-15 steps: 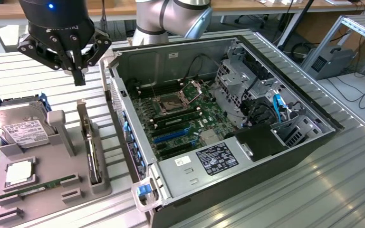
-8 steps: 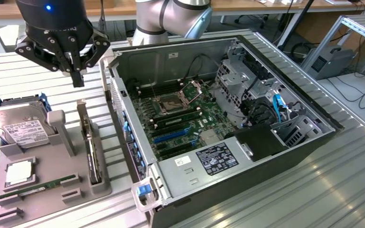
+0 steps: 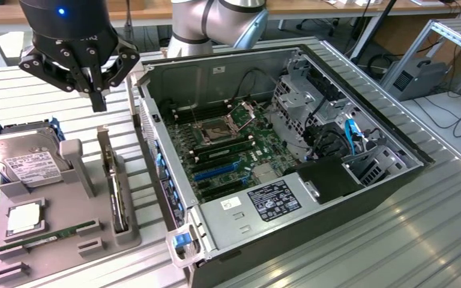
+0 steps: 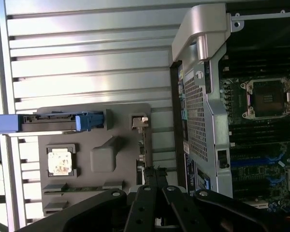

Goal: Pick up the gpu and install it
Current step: 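Reach for the gpu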

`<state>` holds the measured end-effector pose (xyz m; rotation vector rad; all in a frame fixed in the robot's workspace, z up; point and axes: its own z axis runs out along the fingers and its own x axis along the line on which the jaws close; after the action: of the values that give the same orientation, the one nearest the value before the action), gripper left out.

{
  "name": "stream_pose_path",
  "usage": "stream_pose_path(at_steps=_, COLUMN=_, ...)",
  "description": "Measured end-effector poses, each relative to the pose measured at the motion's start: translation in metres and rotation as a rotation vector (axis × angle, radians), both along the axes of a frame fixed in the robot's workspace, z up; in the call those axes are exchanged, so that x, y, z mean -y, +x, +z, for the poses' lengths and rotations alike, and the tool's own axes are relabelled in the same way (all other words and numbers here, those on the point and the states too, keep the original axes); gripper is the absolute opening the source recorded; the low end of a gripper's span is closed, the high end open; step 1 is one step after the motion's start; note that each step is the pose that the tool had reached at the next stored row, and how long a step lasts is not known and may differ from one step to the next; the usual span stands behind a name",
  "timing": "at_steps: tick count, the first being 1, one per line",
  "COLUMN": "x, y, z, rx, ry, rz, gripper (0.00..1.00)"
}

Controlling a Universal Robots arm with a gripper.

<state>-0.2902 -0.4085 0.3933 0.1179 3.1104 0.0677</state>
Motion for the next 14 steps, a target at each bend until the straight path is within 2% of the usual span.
stream_pose_path(at_steps=1, x=0.0017, y=0.0000, z=0.0000, rx=0.0000, ry=0.0001, rz=0.000, gripper=0.11)
stream_pose_path(at_steps=14, x=0.0054, y=0.0000, z=0.0000, rx=-0.0001, ry=0.0000, rz=0.000, gripper=0.11)
